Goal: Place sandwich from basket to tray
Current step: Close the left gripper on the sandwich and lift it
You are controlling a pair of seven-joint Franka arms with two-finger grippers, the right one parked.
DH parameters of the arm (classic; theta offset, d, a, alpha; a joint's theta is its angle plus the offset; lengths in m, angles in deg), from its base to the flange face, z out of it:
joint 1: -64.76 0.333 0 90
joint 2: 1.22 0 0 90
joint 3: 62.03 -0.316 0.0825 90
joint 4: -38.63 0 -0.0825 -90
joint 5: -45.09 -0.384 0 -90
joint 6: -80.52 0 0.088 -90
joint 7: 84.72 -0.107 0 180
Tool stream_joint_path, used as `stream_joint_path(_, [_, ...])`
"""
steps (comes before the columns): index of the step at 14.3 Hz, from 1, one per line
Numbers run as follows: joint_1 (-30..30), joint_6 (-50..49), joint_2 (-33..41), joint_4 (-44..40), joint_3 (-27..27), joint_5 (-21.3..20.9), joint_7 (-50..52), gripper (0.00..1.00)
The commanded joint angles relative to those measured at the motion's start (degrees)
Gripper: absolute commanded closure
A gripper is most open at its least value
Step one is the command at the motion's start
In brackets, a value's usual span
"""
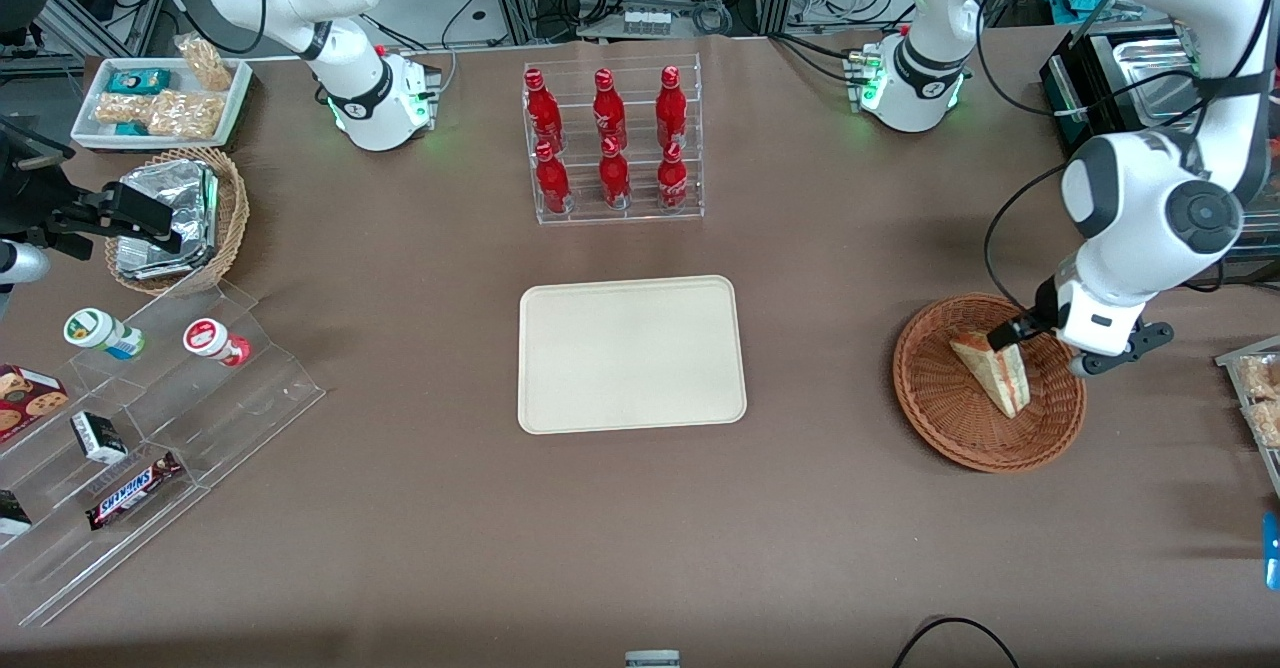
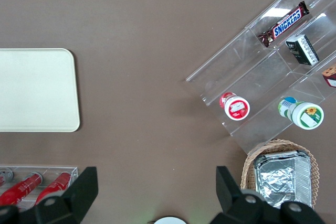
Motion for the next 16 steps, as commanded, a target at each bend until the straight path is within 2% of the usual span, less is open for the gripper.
stream_joint_path(1, [-0.54, 4.74, -3.78, -0.50, -0.12, -0.69, 11.95, 0.00])
stream_joint_path(3, [-0.54, 6.06, -6.06, -0.68, -0.12, -0.78, 12.15, 0.00])
stream_joint_path(4, [-0.54, 6.15, -7.21, -0.85, -0.12, -0.78, 11.97, 0.04])
stream_joint_path(5, [-0.62, 6.15, -8.00, -1.37, -0.12, -0.86, 11.89, 0.32])
stream_joint_path(6, [-0.62, 6.07, -8.27, -1.29, -0.12, -1.13, 11.54, 0.65])
stream_joint_path(7, [-0.62, 5.54, -8.10, -1.20, -0.20, -2.00, 10.92, 0.88])
stream_joint_path(8, [-0.62, 4.84, -7.66, -1.20, -0.12, -3.57, 9.87, 0.94])
stream_joint_path(11, [-1.75, -7.85, -5.38, -6.45, 0.32, -8.67, 8.99, 0.97])
stream_joint_path(14, [-7.11, -23.16, -5.63, -16.47, 0.58, -9.21, 8.20, 0.94])
stream_joint_path(16, [-11.41, -25.57, -6.07, -18.69, 0.67, -9.21, -0.62, 0.94])
